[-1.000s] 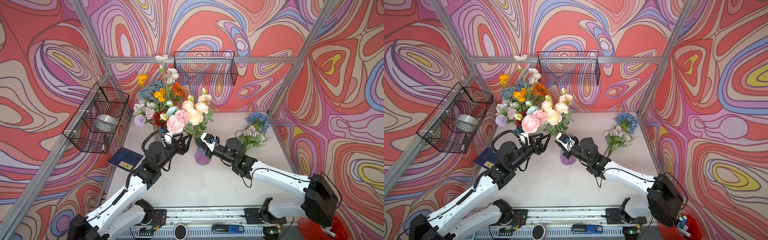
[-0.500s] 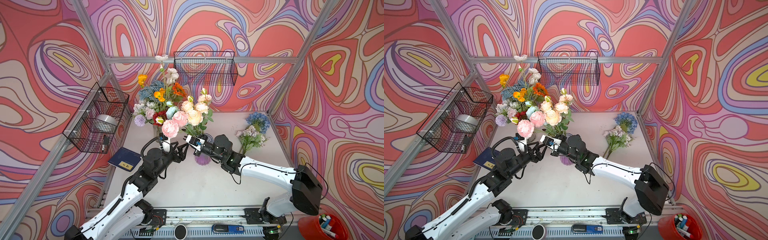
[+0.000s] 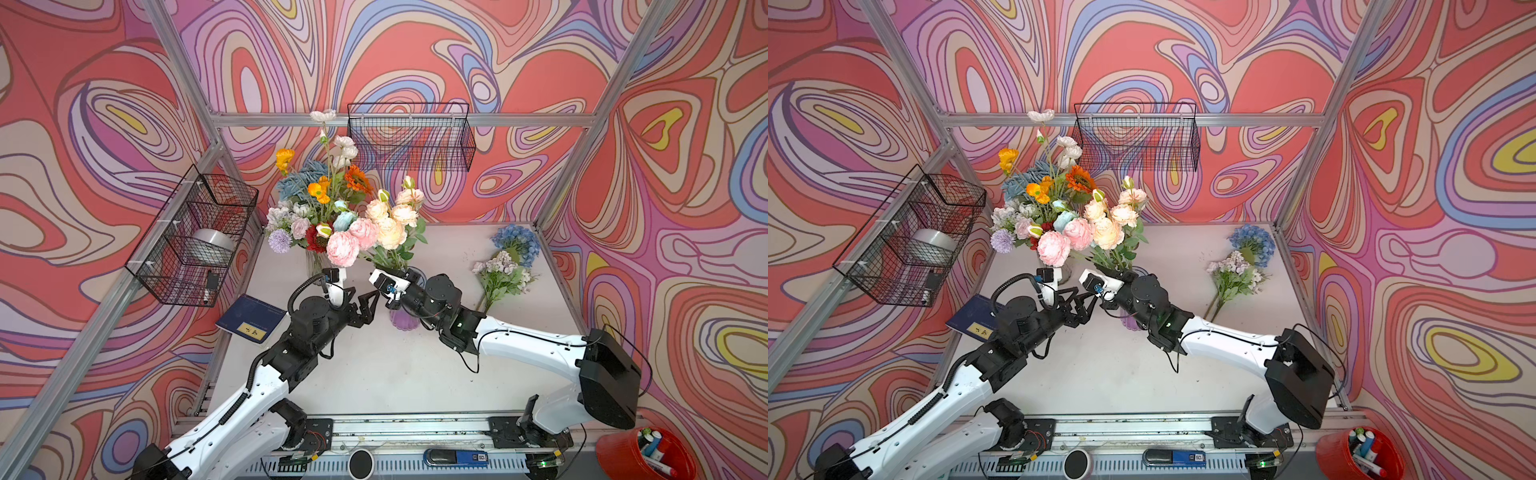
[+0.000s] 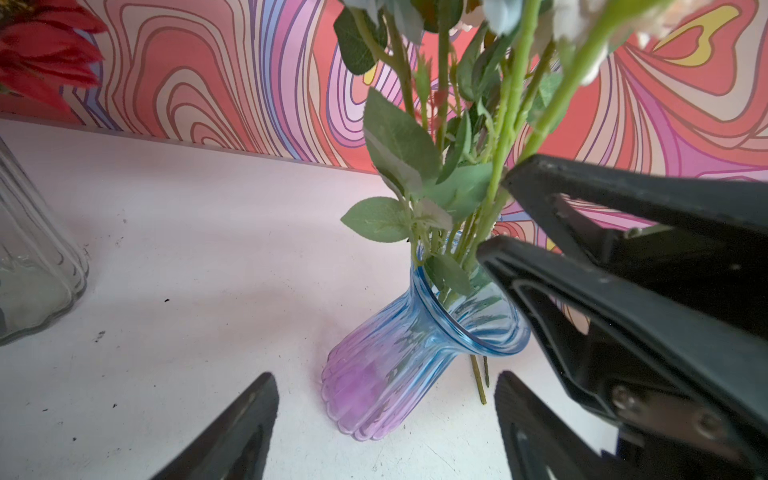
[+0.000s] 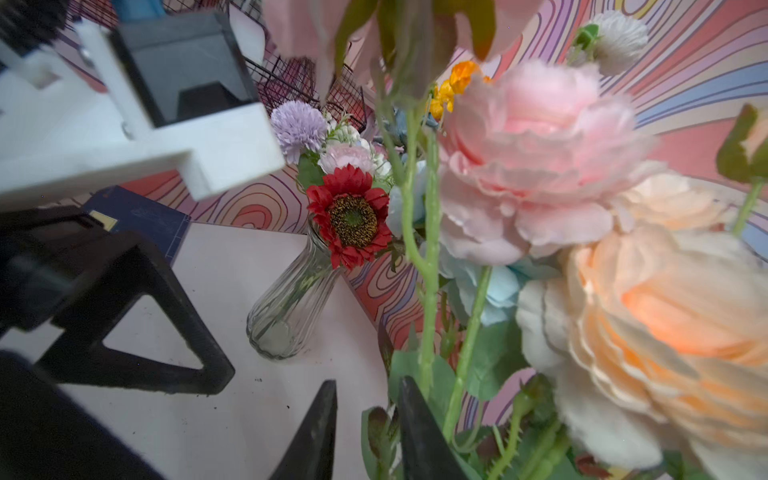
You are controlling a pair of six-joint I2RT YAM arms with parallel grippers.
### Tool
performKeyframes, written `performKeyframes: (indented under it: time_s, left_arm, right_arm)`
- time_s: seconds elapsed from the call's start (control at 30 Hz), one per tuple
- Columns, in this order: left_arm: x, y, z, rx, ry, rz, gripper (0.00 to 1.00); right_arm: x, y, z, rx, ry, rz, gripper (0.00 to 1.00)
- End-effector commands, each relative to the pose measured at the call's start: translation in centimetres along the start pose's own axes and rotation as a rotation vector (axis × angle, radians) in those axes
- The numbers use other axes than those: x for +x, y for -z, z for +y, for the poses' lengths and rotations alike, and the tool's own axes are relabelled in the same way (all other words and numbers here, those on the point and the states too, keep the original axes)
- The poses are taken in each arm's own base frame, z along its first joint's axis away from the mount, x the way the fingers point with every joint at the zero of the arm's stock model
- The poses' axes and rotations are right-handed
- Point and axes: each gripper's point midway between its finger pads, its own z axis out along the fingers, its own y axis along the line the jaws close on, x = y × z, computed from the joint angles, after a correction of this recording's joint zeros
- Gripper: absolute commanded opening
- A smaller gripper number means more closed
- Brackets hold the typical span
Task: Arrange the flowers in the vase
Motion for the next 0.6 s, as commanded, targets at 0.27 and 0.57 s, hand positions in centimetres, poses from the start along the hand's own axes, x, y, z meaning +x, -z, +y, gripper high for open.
performKeyframes:
  time_s: [0.27, 0.57]
  left_arm:
    - [1.3, 0.7, 1.1, -0.026, 0.013, -0.018, 0.88]
    - [-2.2, 0.6, -1.2, 0.041, -0.020, -0.106, 0.93]
  right_arm:
    - [2.1, 0.9, -3.4, 0.092, -0.114, 0.094, 0.27]
    - [3.4, 1.6, -2.7, 0.033, -0.324, 0.091, 0.26]
